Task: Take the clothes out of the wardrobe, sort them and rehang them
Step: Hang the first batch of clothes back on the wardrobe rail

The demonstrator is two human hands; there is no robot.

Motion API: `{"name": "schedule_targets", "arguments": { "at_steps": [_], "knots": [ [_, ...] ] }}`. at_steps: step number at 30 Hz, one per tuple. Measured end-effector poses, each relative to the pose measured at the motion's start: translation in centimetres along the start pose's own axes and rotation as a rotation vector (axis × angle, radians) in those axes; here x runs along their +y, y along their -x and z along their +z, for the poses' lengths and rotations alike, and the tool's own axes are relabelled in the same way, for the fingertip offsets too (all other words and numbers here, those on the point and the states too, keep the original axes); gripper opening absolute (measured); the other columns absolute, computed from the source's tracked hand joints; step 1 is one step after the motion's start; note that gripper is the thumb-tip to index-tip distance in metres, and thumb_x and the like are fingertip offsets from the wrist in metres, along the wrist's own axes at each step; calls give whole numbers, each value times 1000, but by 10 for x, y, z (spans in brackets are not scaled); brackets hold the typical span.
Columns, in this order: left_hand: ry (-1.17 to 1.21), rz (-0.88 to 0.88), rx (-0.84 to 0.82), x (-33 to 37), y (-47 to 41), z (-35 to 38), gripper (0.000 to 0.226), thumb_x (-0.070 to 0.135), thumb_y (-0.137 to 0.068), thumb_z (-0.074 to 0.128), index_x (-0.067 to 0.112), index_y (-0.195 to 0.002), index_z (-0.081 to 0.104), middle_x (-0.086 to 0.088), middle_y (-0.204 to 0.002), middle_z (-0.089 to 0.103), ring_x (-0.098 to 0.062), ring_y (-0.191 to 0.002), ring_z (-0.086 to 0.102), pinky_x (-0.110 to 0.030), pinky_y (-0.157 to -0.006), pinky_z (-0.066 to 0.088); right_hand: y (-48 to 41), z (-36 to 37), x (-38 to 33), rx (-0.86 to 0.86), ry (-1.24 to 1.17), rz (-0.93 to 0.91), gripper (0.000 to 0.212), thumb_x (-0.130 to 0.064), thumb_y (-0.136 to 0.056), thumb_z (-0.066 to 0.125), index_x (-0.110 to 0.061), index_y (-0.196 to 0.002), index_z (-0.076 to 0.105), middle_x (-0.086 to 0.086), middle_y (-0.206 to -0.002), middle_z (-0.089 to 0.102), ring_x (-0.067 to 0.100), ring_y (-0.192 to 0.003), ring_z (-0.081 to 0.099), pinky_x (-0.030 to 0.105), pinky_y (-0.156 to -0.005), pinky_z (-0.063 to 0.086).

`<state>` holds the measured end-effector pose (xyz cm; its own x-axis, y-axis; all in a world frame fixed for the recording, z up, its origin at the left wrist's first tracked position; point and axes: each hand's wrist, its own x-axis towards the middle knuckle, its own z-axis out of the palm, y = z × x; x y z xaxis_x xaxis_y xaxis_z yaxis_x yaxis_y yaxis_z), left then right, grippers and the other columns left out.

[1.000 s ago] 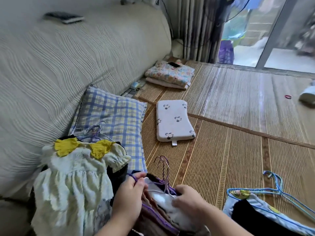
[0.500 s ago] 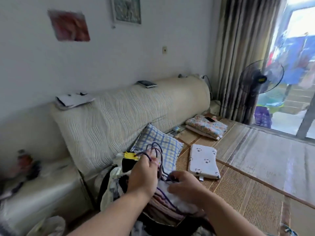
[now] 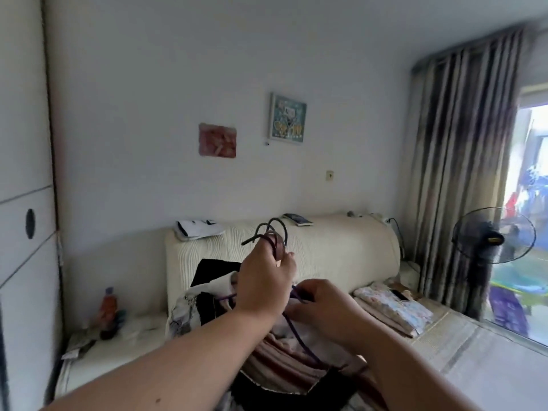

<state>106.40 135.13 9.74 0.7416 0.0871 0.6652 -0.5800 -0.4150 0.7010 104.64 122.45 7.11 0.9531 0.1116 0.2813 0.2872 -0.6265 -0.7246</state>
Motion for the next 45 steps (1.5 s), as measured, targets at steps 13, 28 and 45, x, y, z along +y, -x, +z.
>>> {"name": "schedule_targets", "arguments": {
  "at_steps": [13, 28, 45],
  "knots": [
    [-129, 4, 28, 19, 0, -79, 22, 29, -94, 54, 10, -90, 65, 3, -85, 68, -16, -86, 63, -17, -76, 47, -3, 20, -47, -96, -23, -46, 40, -43, -90, 54, -22, -56, 48, -9, -46, 39, 6, -45, 32, 26, -49, 27],
    [-75, -95, 272, 96, 104, -122, 15, 19, -92, 57, 28, -99, 66, 6, -99, 72, -10, -98, 67, -35, -93, 50, 88, 19, -107, -387, -97, -239, 33, -34, -86, 63, -12, -61, 58, 0, -57, 47, 9, -50, 40, 23, -48, 29],
    [-500, -147, 843, 248, 193, -179, 14, 20, -92, 55, 11, -93, 65, -2, -106, 69, -20, -95, 65, -35, -89, 49, 203, -48, -202, -827, -277, -648, 39, -65, -81, 47, -38, -64, 69, -14, -60, 63, 1, -52, 53, 22, -60, 39]
  ]
}}
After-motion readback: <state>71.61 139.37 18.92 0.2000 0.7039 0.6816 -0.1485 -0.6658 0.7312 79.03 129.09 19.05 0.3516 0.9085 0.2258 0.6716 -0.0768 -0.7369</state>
